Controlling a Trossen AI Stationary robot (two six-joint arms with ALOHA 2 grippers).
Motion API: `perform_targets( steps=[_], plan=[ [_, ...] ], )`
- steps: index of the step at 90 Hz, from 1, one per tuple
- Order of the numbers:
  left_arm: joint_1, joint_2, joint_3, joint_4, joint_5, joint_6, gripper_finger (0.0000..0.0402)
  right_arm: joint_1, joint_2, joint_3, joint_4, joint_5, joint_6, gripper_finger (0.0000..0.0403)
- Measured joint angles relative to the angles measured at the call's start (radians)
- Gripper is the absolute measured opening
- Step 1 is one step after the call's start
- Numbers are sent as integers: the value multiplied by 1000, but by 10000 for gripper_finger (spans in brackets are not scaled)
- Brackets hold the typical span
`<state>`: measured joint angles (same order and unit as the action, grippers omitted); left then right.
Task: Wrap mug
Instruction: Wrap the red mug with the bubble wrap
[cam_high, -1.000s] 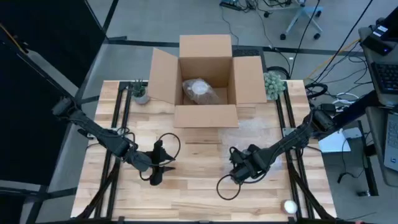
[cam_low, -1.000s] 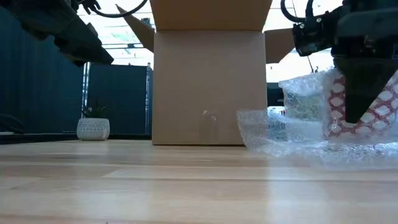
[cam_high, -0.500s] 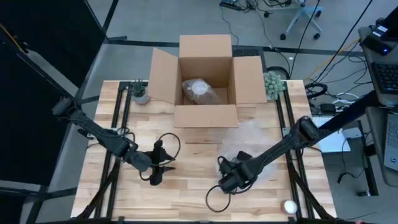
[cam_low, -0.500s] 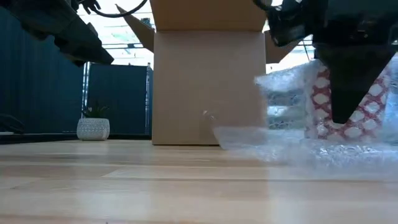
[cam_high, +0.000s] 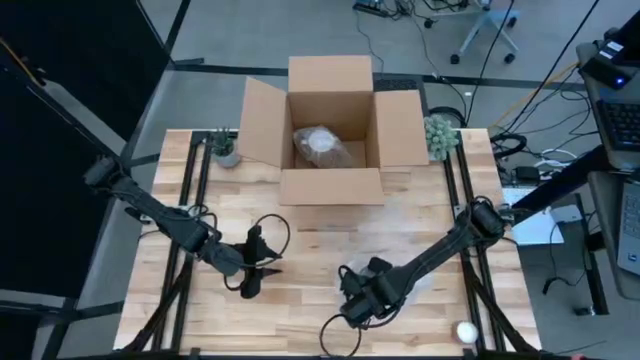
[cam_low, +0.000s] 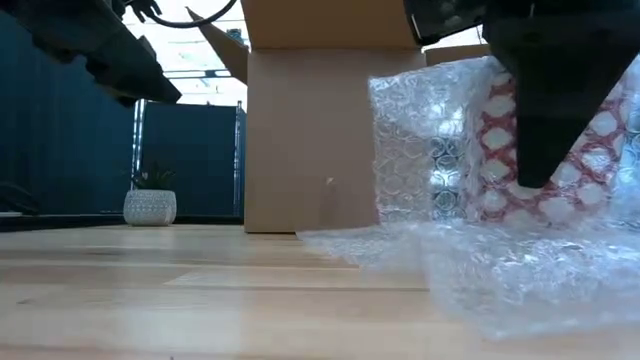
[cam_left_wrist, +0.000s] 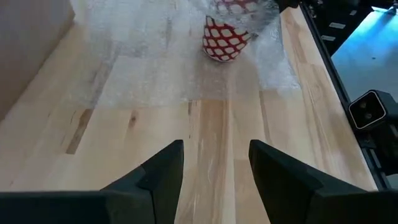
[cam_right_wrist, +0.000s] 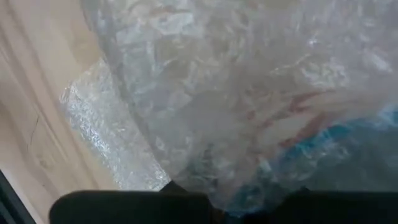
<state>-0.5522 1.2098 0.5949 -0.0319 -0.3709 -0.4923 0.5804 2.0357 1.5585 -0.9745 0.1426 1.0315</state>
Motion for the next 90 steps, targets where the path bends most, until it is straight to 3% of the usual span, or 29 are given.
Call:
perform_targets(
  steps=[69,90],
  plan=[
    [0,0,0,3,0,0,171,-1,-1,-4,-24,-20,15,18],
    [0,0,0,2,0,0,171,-1,5,-7,-35,-46,42,67]
  ],
)
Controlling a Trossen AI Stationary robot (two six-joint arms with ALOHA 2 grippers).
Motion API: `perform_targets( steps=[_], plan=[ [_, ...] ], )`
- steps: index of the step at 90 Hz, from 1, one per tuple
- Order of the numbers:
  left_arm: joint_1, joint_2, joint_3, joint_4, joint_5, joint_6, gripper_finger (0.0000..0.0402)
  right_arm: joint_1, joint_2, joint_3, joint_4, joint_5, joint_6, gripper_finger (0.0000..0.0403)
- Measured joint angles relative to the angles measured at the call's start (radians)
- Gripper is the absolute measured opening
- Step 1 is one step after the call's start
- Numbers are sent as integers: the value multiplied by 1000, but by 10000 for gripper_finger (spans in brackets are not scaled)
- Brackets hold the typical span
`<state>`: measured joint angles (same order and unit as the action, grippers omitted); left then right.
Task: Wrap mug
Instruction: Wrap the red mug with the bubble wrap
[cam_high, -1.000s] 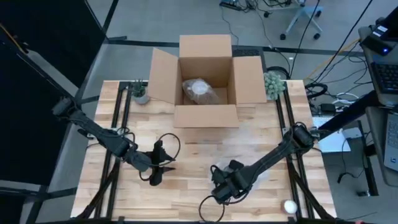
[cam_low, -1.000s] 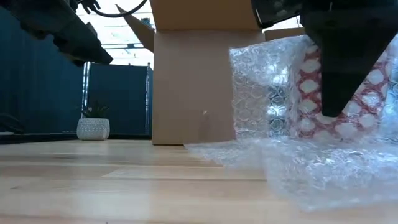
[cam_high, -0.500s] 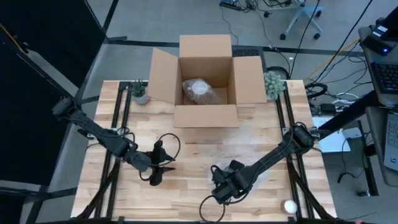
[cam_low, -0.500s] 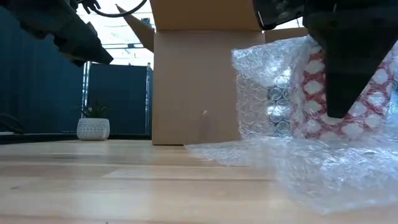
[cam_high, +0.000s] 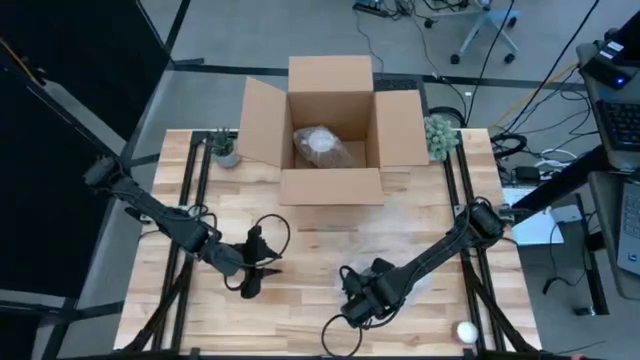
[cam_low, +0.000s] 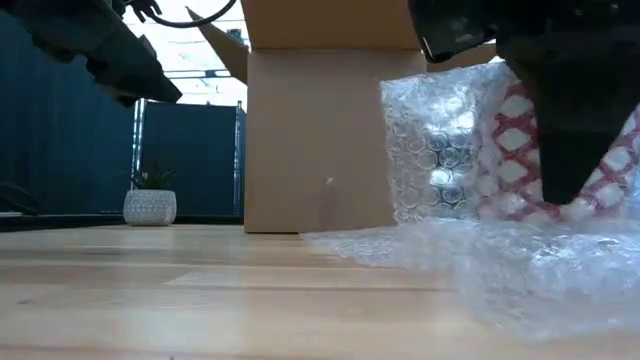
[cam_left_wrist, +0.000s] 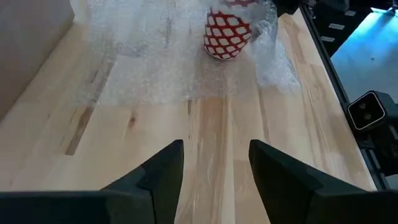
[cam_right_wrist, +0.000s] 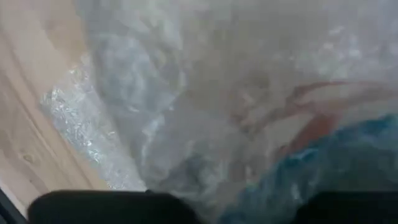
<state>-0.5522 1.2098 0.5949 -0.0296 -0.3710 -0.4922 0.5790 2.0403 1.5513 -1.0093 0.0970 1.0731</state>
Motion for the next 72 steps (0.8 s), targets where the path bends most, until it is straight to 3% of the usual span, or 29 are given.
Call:
perform_targets(
  steps=[30,72],
  plan=[
    [0,0,0,0,0,0,171,-10,-51,-2,-11,-35,-11,144],
    [0,0,0,5,0,0,171,-15,-263,1,-39,-28,-42,155]
  ],
)
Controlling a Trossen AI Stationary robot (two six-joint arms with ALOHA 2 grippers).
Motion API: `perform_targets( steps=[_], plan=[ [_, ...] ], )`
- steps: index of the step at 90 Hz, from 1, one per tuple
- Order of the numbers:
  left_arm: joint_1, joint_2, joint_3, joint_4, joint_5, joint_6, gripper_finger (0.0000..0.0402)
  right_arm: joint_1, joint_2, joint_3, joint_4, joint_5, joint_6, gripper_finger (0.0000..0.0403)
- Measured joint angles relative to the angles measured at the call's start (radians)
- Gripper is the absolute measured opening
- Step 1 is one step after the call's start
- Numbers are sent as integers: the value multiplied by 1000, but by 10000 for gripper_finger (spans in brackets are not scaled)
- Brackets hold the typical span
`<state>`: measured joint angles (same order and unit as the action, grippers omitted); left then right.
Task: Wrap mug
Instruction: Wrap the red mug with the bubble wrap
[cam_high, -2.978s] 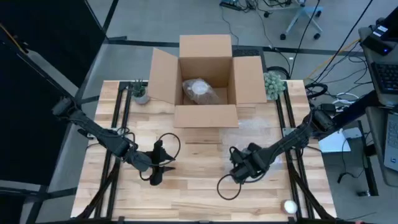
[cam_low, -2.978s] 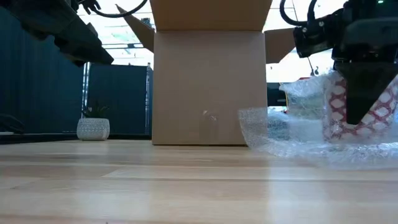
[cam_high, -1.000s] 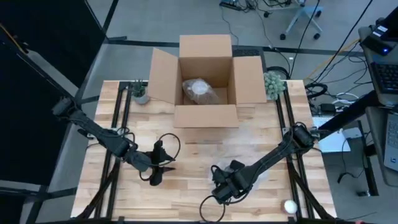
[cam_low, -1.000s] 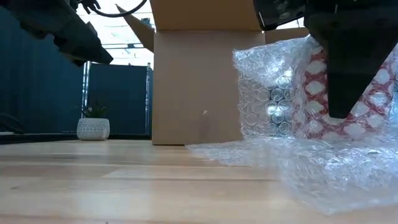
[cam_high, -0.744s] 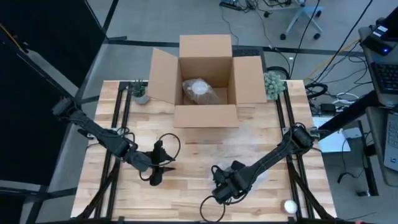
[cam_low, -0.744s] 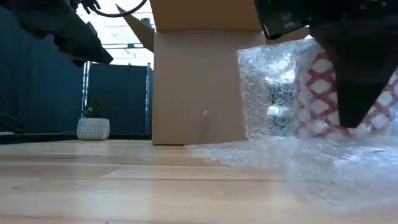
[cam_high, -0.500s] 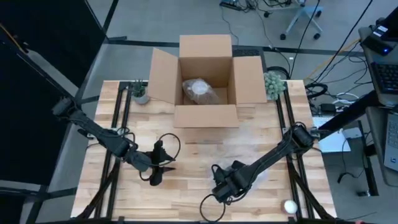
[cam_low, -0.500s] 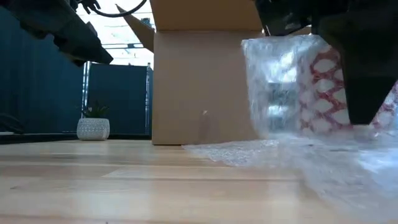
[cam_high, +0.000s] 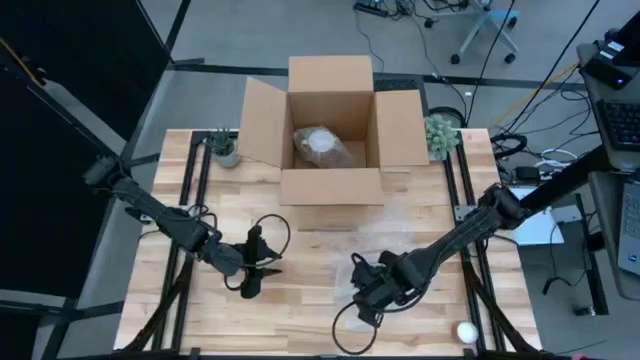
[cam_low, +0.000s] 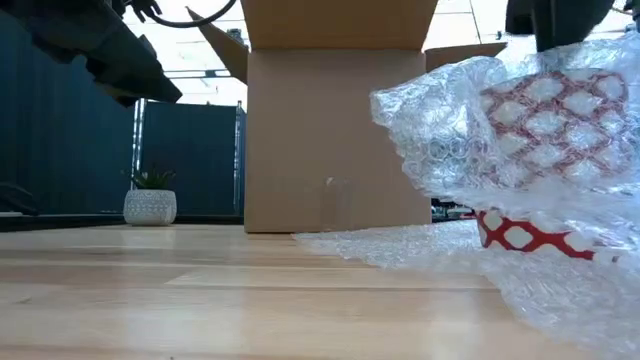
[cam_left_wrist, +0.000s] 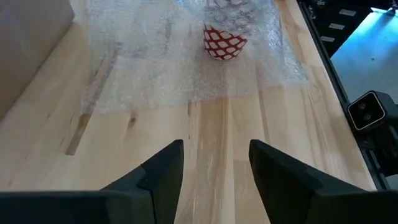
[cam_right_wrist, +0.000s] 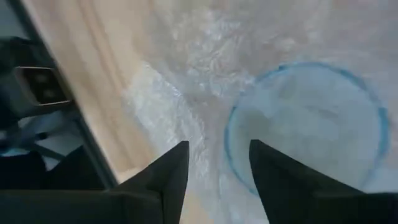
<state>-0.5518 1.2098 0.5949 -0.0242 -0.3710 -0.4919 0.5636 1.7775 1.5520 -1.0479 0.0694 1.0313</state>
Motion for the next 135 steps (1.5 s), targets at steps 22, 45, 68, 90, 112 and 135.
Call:
perform_targets(
  steps=[22,45,68,90,112,135],
  plan=[
    [2,20,1,186,0,0,171,30,-149,2,-167,84,99,155],
    [15,218,1,438,31,4,171,162,-140,-56,-371,193,376,155],
    [85,436,27,688,96,5,171,227,-137,-243,-233,218,416,155],
    [149,570,170,697,207,58,171,230,-138,-288,-135,317,330,155],
    [159,632,253,684,248,89,171,227,-138,-288,-60,355,260,155],
    [178,627,258,666,252,81,171,210,-138,-288,84,457,221,155]
  ],
)
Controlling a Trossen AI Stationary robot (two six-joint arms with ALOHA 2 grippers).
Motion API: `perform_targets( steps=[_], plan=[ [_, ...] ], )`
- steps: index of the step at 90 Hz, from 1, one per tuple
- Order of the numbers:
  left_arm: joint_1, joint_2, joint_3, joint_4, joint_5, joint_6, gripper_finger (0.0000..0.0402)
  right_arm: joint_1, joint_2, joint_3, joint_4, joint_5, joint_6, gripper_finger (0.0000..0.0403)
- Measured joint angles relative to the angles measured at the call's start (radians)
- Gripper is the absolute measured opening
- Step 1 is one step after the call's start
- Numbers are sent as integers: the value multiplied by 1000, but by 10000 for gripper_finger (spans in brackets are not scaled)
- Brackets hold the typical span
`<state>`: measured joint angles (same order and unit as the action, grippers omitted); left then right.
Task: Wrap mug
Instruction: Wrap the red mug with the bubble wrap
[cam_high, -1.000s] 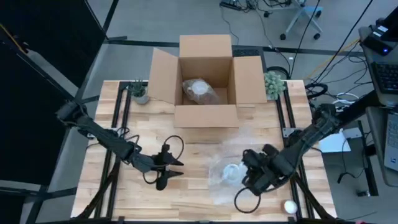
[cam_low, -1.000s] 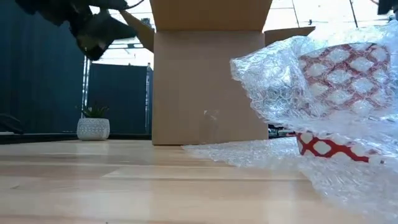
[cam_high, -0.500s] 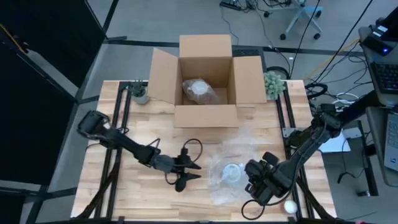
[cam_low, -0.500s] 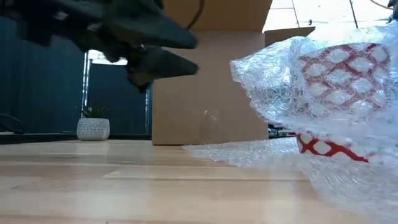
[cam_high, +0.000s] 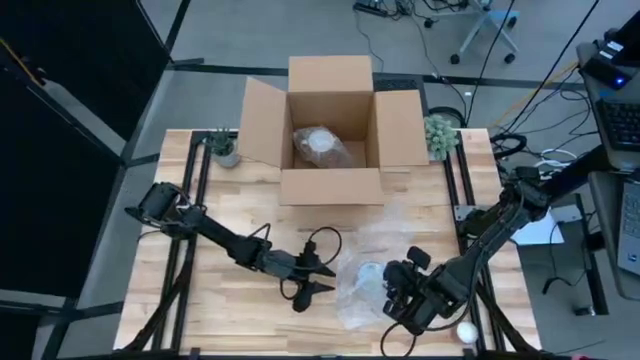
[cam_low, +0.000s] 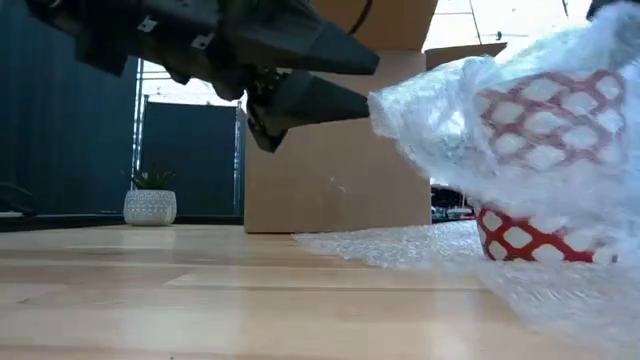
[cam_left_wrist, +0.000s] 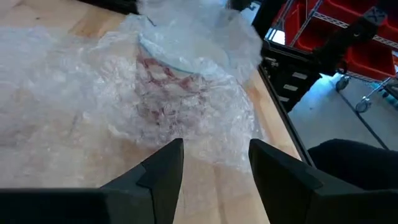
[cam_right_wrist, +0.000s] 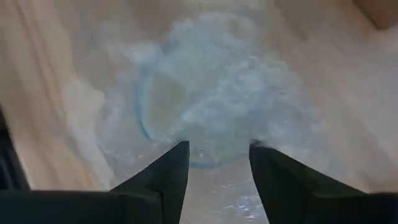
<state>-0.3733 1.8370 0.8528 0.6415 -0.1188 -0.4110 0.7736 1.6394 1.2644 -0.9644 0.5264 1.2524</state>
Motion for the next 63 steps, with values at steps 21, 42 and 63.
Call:
perform_targets(
  steps=[21,42,63],
  plan=[
    [5,0,14,0,0,-1,171,-47,1,0,20,54,-18,155],
    [14,0,68,-2,0,54,171,-103,67,0,32,47,-69,155],
    [38,19,158,-88,-1,120,171,-122,140,4,42,9,-69,155]
  ],
)
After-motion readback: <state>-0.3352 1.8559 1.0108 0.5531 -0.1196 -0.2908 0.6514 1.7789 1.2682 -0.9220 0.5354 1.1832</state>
